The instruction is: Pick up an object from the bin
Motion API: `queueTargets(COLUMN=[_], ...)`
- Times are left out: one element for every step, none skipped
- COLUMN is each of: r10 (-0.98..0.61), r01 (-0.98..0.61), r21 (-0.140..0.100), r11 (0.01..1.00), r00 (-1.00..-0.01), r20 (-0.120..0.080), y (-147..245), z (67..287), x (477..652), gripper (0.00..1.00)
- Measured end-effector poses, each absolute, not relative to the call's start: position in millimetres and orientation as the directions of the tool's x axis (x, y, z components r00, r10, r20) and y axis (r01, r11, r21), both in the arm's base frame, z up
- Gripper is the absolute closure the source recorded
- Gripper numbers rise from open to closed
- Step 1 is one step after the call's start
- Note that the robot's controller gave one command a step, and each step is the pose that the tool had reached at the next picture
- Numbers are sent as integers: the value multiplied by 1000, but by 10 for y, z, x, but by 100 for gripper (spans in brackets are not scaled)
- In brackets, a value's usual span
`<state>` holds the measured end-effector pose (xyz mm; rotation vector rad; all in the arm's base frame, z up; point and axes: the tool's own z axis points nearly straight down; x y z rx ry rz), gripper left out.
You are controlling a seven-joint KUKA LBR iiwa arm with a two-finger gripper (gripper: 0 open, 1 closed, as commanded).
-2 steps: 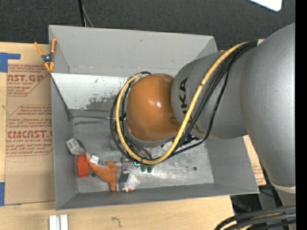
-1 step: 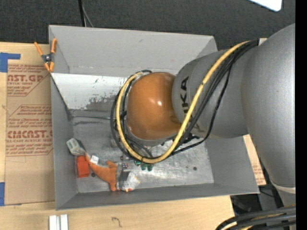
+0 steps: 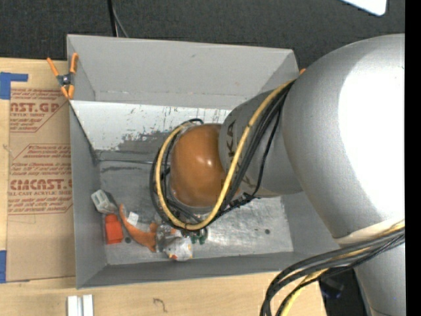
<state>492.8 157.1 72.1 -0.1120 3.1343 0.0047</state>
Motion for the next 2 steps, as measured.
queueTargets(r10=[-71,-129], r01=[-71,-129], r21=[3,1], r11=[997,992], r00=[-997,-992], r20=[-5,-2], y=[1571,1628], z=[720,2179], x=[4928,4857], gripper=[100,100])
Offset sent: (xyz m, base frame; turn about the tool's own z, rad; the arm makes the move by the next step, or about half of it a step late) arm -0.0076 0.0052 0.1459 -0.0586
